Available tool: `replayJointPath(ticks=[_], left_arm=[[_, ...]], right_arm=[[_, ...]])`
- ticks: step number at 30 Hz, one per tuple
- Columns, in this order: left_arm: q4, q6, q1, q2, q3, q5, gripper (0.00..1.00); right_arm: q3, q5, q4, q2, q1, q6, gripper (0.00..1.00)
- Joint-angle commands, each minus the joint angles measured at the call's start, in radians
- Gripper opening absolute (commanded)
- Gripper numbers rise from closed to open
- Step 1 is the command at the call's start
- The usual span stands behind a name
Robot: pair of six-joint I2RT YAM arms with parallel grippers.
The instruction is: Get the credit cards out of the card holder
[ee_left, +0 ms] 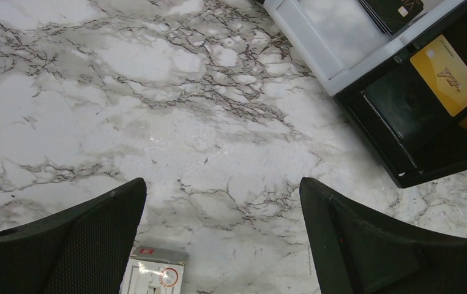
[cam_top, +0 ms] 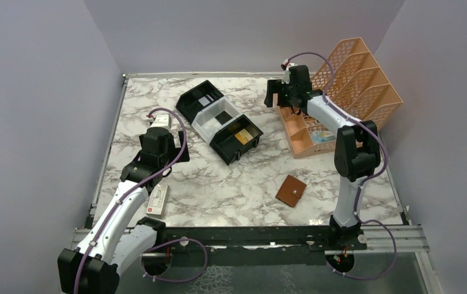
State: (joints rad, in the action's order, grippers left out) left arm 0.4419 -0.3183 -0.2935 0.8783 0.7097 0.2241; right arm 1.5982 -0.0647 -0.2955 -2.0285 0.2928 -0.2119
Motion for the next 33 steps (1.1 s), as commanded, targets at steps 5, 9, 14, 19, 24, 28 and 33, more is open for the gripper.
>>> replayJointPath(ticks=[5,9,14,19,24,28,33], left_arm=[[-0.019,0.007,0.008,0.0,-0.004,-0.028,0.99],[-0.019,0.007,0.009,0.0,-0.004,-0.029,0.99],[-0.019,0.008,0.008,0.003,-0.004,-0.031,0.99],[-0.019,0.008,0.008,0.001,-0.004,-0.029,0.99],[-0.02,0.009,0.008,0.005,-0.004,-0.033,0.99],[-0.02,0.009,0.008,0.008,-0.004,-0.035,0.99],[-0.019,0.01,0.008,0.007,-0.004,-0.037,0.99]], right_arm=[[-0.082,-0.192,0.003,0.059,0.008,0.019,0.86],[-0.093,-0.186,-0.008,0.034,0.017,0.014,0.78],[-0.085,-0.14,-0.023,-0.003,0.017,0.022,0.74],[-0.046,0.035,-0.087,-0.057,0.017,0.033,0.73],[-0.05,0.159,-0.089,-0.068,0.017,0.072,0.74],[-0.04,0.216,-0.088,-0.08,0.017,0.108,0.76],[-0.036,0.237,-0.083,-0.089,0.017,0.124,0.77]])
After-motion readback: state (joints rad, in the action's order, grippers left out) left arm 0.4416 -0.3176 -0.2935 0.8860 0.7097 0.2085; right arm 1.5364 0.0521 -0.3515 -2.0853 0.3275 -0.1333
